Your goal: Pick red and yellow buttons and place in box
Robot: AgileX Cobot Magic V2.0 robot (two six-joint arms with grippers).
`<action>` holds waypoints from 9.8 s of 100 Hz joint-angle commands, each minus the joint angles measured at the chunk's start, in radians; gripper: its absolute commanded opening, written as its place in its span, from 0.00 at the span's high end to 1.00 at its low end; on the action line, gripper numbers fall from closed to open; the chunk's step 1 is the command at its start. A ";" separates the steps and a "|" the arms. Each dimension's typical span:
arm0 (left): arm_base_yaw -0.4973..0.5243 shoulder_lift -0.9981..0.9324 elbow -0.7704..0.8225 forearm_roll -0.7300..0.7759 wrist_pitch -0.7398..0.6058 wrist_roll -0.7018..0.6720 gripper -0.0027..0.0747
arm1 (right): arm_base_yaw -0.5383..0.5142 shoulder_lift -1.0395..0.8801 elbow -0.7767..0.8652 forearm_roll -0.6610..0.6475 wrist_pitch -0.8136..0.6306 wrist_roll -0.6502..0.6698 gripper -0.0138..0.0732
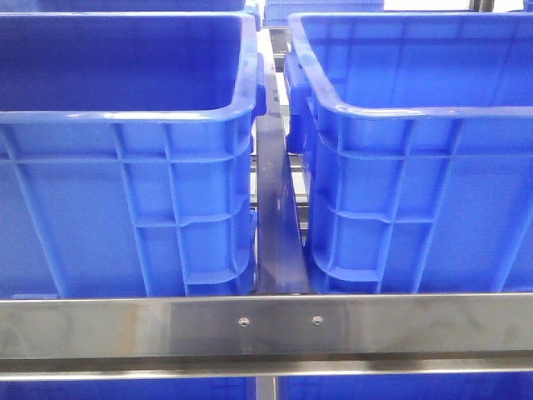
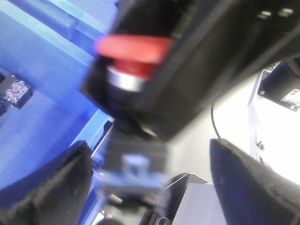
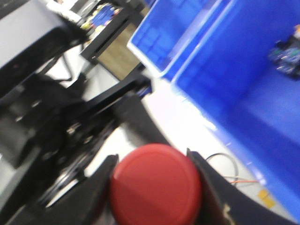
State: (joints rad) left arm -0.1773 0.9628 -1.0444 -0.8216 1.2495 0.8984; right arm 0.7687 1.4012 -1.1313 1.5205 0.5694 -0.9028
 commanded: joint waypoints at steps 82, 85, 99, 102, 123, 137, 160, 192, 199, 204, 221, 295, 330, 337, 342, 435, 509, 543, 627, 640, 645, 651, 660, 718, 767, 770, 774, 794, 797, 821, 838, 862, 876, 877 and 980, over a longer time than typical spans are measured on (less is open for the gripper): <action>0.132 -0.469 0.138 0.576 -0.577 -0.668 0.31 | -0.355 -0.031 -0.038 0.007 0.095 -0.019 0.78; 0.135 -0.490 0.160 0.596 -0.590 -0.690 0.31 | -0.366 -0.031 -0.038 0.004 0.101 -0.019 0.78; 0.153 -0.573 0.289 0.642 -0.678 -0.776 0.31 | -0.419 -0.031 -0.038 -0.029 0.118 -0.019 0.78; 0.155 -0.588 0.319 0.642 -0.703 -0.776 0.31 | -0.428 -0.031 -0.038 -0.037 0.120 -0.019 0.78; 0.158 -0.637 0.394 0.642 -0.748 -0.778 0.31 | -0.525 -0.031 -0.038 -0.113 0.050 -0.019 0.78; 0.158 -0.637 0.394 0.642 -0.755 -0.778 0.31 | -0.611 -0.030 -0.038 -0.170 -0.097 -0.019 0.78; 0.158 -0.637 0.394 0.642 -0.755 -0.778 0.31 | -0.690 0.038 -0.038 -0.245 -0.211 -0.017 0.78; 0.158 -0.637 0.394 0.642 -0.755 -0.778 0.31 | -0.771 0.236 -0.015 0.043 -0.178 0.121 0.78; 0.158 -0.637 0.394 0.642 -0.755 -0.778 0.31 | -0.779 0.260 0.005 0.140 -0.165 0.121 0.78; 0.158 -0.637 0.394 0.642 -0.755 -0.778 0.31 | -0.781 0.274 0.016 0.206 -0.163 0.121 0.78; 0.158 -0.637 0.394 0.642 -0.755 -0.778 0.31 | -0.781 0.317 0.027 0.326 -0.162 0.121 0.78; 0.158 -0.637 0.394 0.635 -0.755 -0.778 0.31 | -0.781 0.387 -0.052 0.326 -0.313 0.123 0.78; 0.158 -0.637 0.394 0.635 -0.755 -0.778 0.31 | -0.781 0.457 -0.071 0.326 -0.284 0.125 0.77; 0.158 -0.637 0.394 0.635 -0.755 -0.778 0.31 | -0.781 0.464 -0.071 0.326 -0.283 0.125 0.77; 0.158 -0.637 0.394 0.635 -0.755 -0.778 0.31 | -0.781 0.471 -0.071 0.326 -0.274 0.125 0.77; 0.158 -0.637 0.394 0.635 -0.755 -0.778 0.31 | -0.781 0.477 -0.114 0.326 -0.261 0.085 0.23; 0.158 -0.637 0.394 0.635 -0.755 -0.778 0.31 | -0.781 0.452 -0.118 0.256 -0.329 -0.038 0.23; 0.158 -0.637 0.394 0.635 -0.755 -0.778 0.31 | -0.781 0.281 -0.083 0.060 -0.337 -0.038 0.23; 0.158 -0.637 0.394 0.635 -0.755 -0.778 0.31 | -0.781 -0.473 0.353 -0.522 -0.389 -0.039 0.23; 0.158 -0.637 0.394 0.635 -0.755 -0.778 0.31 | -0.781 -0.603 0.436 -0.522 -0.406 -0.039 0.23; 0.158 -0.637 0.394 0.635 -0.755 -0.778 0.31 | -0.781 -0.653 0.466 -0.522 -0.411 -0.039 0.23; 0.158 -0.637 0.394 0.635 -0.755 -0.778 0.31 | -0.781 -0.713 0.503 -0.522 -0.413 -0.039 0.23; 0.158 -0.637 0.394 0.635 -0.755 -0.778 0.31 | -0.781 -0.791 0.550 -0.522 -0.414 -0.039 0.23; 0.158 -0.637 0.394 0.635 -0.755 -0.778 0.31 | -0.781 -0.938 0.691 -0.522 -0.432 -0.039 0.62; 0.158 -0.622 0.389 0.635 -0.749 -0.778 0.32 | -0.781 -0.938 0.691 -0.519 -0.431 -0.039 0.92; 0.158 -0.609 0.384 0.635 -0.741 -0.778 0.32 | -0.781 -0.938 0.691 -0.519 -0.431 -0.039 0.92; 0.158 -0.591 0.371 0.635 -0.725 -0.778 0.32 | -0.781 -0.938 0.691 -0.519 -0.431 -0.039 0.92; 0.158 -0.417 0.252 0.635 -0.636 -0.778 0.32 | -0.781 -0.938 0.691 -0.519 -0.431 -0.039 0.92; 0.158 -0.388 0.223 0.635 -0.621 -0.778 0.32 | -0.781 -0.938 0.691 -0.519 -0.431 -0.039 0.92; 0.153 -0.106 0.004 0.620 -0.482 -0.776 0.32 | -0.781 -0.938 0.691 -0.519 -0.431 -0.039 0.92; 0.153 0.083 -0.107 0.587 -0.426 -0.766 0.32 | -0.781 -0.938 0.691 -0.519 -0.432 -0.039 0.92; 0.153 0.268 -0.208 0.585 -0.424 -0.751 0.33 | -0.781 -0.938 0.691 -0.519 -0.432 -0.039 0.92; 0.153 0.356 -0.255 0.600 -0.403 -0.749 0.33 | -0.781 -0.938 0.691 -0.519 -0.432 -0.039 0.92; 0.153 0.359 -0.257 0.605 -0.403 -0.749 0.33 | -0.781 -0.938 0.691 -0.519 -0.432 -0.039 0.92; 0.276 0.660 -0.366 0.705 -0.360 -0.749 0.33 | -0.781 -0.938 0.691 -0.519 -0.431 -0.039 0.92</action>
State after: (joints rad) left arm 0.0982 1.6380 -1.3731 -0.1080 0.9293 0.1474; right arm -0.0036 0.4622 -0.4127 0.9924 0.1883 -0.9308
